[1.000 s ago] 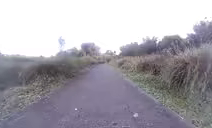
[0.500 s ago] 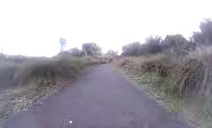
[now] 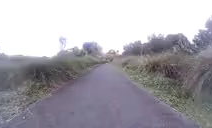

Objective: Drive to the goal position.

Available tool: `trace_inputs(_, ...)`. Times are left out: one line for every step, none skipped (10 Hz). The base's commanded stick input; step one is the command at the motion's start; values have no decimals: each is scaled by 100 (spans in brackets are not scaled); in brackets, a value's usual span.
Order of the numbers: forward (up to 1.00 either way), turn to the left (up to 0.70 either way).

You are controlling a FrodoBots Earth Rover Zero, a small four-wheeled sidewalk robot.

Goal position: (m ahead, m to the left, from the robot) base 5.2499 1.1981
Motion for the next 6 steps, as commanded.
trace_inputs(70, 0)
trace_inputs(70, 0)
trace_inputs(70, 0)
trace_inputs(70, 0)
trace_inputs(70, 0)
trace_inputs(70, 0)
